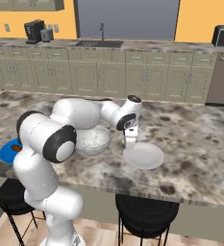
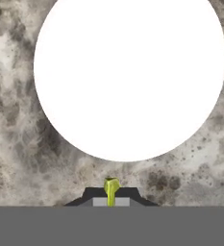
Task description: Pick the chicken drumstick and lemon wedge from their plates and place them in the bowl. Then put the bowl in the fridge.
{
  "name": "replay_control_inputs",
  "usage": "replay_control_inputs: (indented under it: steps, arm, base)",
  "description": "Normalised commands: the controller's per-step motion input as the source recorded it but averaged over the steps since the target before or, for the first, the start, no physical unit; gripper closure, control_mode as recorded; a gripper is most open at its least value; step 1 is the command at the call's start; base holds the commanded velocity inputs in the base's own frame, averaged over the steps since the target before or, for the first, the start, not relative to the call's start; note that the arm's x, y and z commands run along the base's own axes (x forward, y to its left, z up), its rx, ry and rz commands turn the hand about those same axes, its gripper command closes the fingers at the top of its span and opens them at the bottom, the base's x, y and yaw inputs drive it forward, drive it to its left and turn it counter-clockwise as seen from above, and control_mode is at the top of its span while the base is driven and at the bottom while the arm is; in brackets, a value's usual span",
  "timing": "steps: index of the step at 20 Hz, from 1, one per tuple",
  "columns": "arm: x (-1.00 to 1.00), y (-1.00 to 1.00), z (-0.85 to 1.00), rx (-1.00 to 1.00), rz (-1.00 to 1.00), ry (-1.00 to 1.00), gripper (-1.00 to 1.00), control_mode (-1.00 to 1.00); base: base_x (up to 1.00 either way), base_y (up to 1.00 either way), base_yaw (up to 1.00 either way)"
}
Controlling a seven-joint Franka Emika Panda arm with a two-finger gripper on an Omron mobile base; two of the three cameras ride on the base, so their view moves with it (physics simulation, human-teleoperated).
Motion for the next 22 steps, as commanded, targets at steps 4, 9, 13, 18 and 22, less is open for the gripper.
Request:
replay_control_inputs:
  steps: [4, 9, 13, 18, 22]
  arm:
    - [0.00, 0.58, 0.29, -0.02, 0.11, -0.01, 1.00, -1.00]
    - [0.00, 0.60, 0.15, 0.00, 0.13, -0.02, 1.00, -1.00]
    - [0.06, 0.51, 0.13, 0.00, 0.15, -0.01, 1.00, -1.00]
    - [0.18, 0.48, 0.01, 0.00, 0.12, -0.12, 1.00, -1.00]
    - [0.25, 0.37, -0.15, 0.00, 0.07, -0.09, 1.00, -1.00]
  base:
    - [0.00, 0.00, 0.00]
    - [0.00, 0.00, 0.00]
    - [0.00, 0.00, 0.00]
    - [0.00, 0.00, 0.00]
    - [0.00, 0.00, 0.00]
